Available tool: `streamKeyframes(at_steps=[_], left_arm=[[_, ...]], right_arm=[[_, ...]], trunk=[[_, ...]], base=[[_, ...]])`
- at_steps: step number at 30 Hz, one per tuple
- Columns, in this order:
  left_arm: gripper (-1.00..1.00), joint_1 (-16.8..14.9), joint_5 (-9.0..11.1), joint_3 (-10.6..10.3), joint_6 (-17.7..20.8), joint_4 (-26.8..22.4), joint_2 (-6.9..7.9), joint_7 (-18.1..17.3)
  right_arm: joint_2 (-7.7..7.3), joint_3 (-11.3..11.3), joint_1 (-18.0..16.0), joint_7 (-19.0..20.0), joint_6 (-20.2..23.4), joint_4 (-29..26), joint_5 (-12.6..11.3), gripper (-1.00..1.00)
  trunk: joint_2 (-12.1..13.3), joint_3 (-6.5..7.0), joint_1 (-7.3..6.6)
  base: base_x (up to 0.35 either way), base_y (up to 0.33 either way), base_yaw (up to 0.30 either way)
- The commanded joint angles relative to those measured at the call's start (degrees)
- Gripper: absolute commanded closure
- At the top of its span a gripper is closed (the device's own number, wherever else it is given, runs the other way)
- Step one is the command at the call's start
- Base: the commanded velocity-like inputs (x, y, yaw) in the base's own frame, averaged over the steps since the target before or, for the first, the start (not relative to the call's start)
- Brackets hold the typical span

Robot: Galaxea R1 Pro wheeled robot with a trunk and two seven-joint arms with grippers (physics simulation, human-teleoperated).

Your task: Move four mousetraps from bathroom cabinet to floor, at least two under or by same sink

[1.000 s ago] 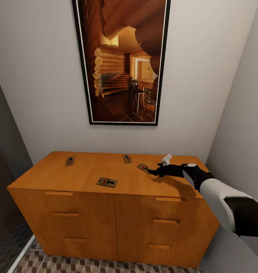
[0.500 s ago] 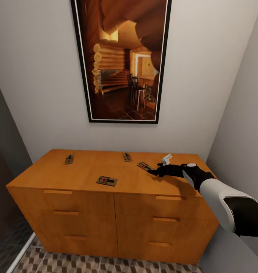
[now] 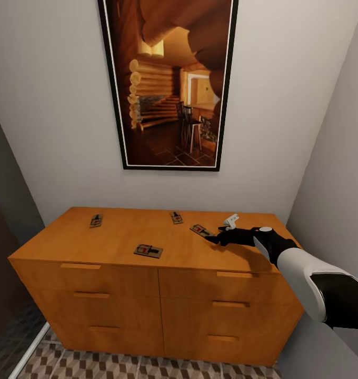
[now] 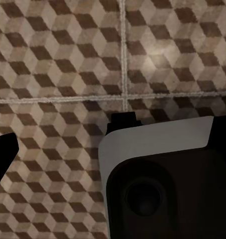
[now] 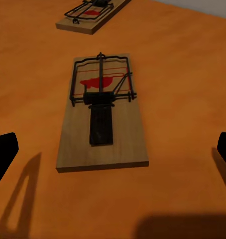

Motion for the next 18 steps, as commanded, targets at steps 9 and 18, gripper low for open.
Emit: streamKeyframes(at_steps=[9, 18], left_arm=[[-1.0, 0.0, 0.05, -0.29, 0.2, -0.11, 0.04, -0.05], [-1.0, -0.01, 0.05, -0.29, 0.2, -0.11, 0.04, -0.05]], right_arm=[[-0.04, 0.27, -0.02, 0.11, -0.02, -0.08, 0.1, -1.0], [-0.01, 0.27, -0.02, 0.09, -0.02, -0.08, 0.08, -1.0]], trunk=[[-0.03, -0.5, 0.0], [-0.03, -0.79, 0.0]], base=[[0.0, 0.0, 0.0], [0.0, 0.0, 0.0]])
